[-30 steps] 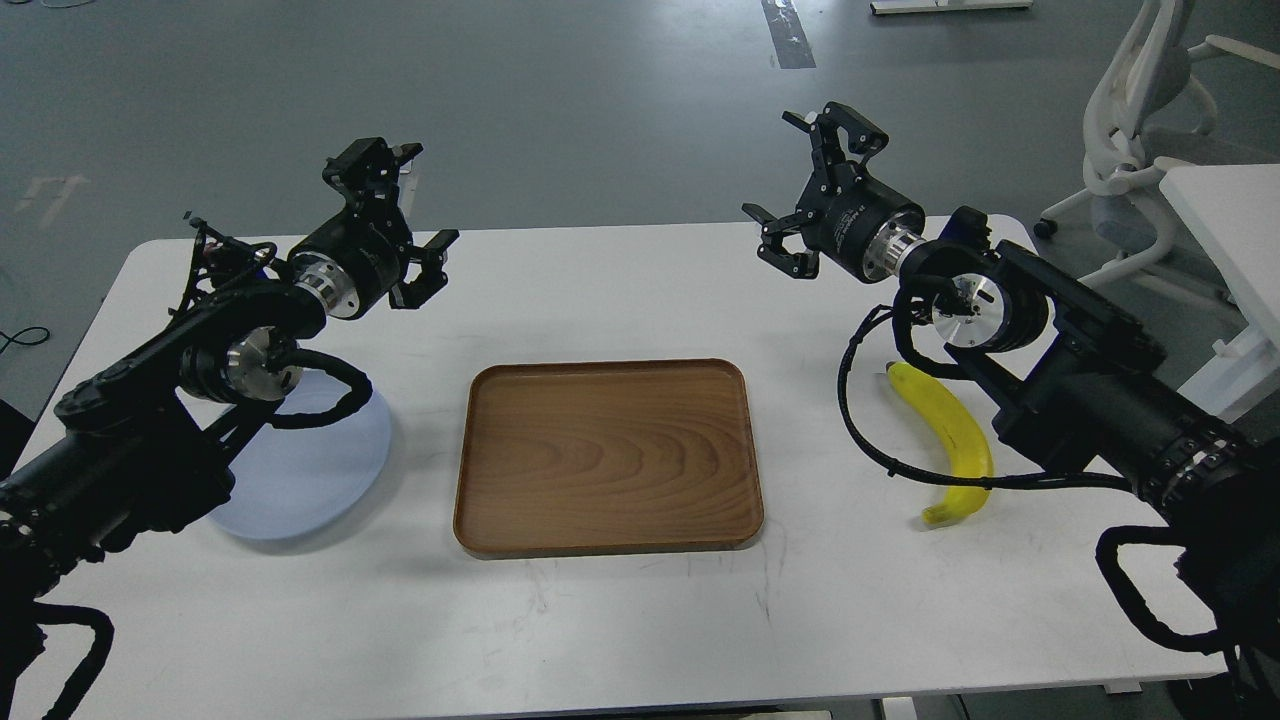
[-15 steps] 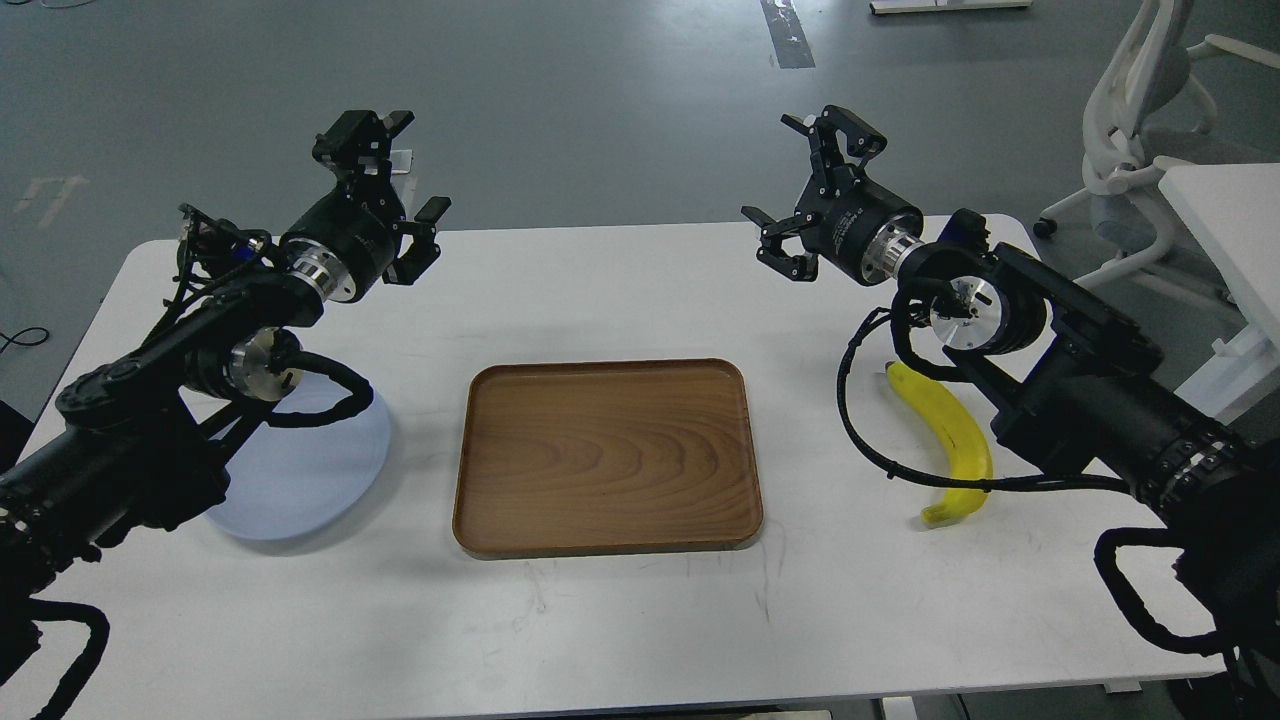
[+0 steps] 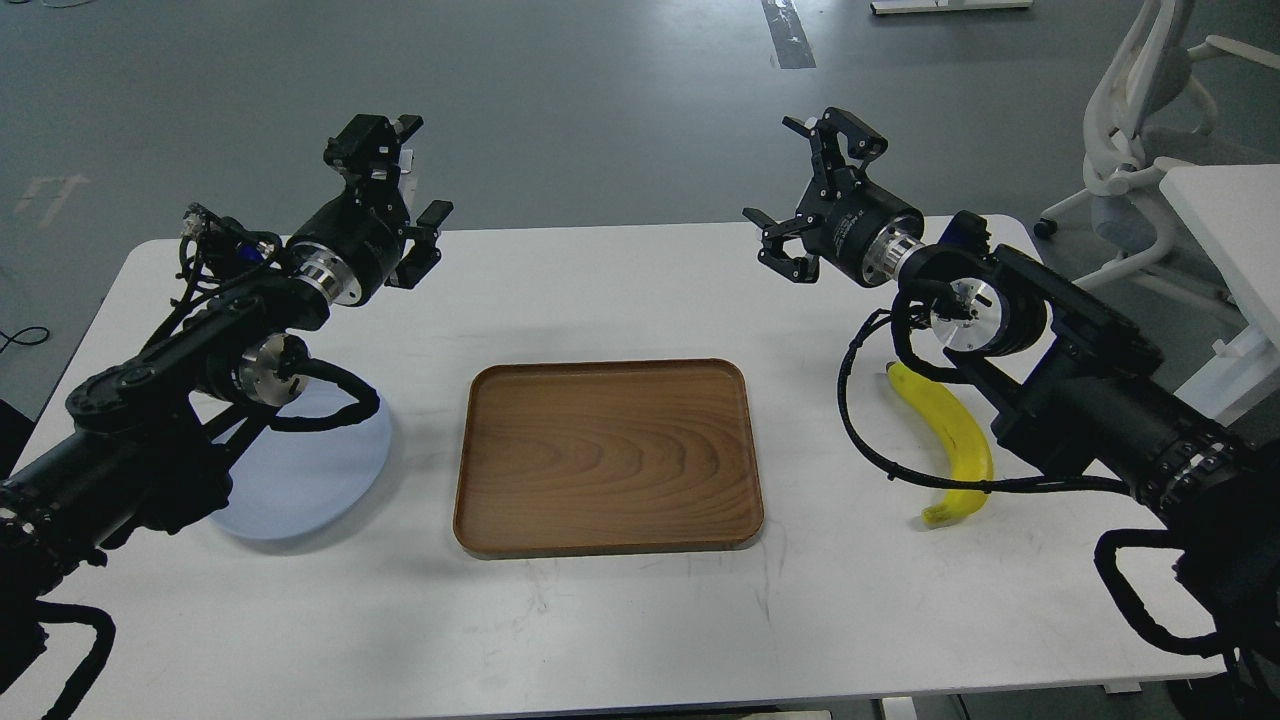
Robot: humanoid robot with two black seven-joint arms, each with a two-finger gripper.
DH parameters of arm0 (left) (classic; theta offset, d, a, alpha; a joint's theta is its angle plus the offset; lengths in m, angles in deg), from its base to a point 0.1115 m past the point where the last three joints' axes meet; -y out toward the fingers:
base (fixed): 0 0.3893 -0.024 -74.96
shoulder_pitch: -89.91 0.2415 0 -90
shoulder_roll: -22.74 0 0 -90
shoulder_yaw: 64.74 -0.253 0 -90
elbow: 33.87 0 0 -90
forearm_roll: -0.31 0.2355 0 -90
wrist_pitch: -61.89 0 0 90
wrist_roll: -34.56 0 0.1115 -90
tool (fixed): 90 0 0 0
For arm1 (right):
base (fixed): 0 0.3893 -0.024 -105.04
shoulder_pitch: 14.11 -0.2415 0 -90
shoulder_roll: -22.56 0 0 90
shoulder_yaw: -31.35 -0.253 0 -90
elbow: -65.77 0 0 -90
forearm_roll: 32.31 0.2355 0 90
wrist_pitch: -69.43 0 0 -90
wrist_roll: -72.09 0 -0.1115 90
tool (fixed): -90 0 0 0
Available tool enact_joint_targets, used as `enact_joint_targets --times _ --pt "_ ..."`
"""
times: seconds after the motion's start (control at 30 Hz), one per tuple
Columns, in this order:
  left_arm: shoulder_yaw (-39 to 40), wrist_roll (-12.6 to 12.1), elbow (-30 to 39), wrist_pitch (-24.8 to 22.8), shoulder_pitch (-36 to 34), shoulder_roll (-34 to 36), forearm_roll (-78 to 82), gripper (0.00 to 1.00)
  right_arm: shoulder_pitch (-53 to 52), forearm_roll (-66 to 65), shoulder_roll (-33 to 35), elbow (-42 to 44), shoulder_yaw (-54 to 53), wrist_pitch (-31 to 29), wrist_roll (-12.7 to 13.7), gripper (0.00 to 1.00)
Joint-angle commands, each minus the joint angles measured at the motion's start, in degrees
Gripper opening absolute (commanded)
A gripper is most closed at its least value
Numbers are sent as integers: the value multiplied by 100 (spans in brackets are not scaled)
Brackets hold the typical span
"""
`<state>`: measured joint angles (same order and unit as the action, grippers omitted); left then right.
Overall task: Place banana on plate with both arms
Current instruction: 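Move the left gripper down toward the light blue plate's rim, then grasp the light blue plate's rim with the left gripper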
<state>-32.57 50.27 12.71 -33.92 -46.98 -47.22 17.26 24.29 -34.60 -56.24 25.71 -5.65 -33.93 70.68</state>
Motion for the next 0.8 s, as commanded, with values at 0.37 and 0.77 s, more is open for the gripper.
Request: enact_joint_targets --times 0.37,0.77 --pt "-88 221 -35 36 23 -10 281 98 1 0 -5 -2 0 0 -8 99" --pt "-2600 1136 483 2295 -267 991 4370 98 273 -17 13 -28 0 -9 -26 99"
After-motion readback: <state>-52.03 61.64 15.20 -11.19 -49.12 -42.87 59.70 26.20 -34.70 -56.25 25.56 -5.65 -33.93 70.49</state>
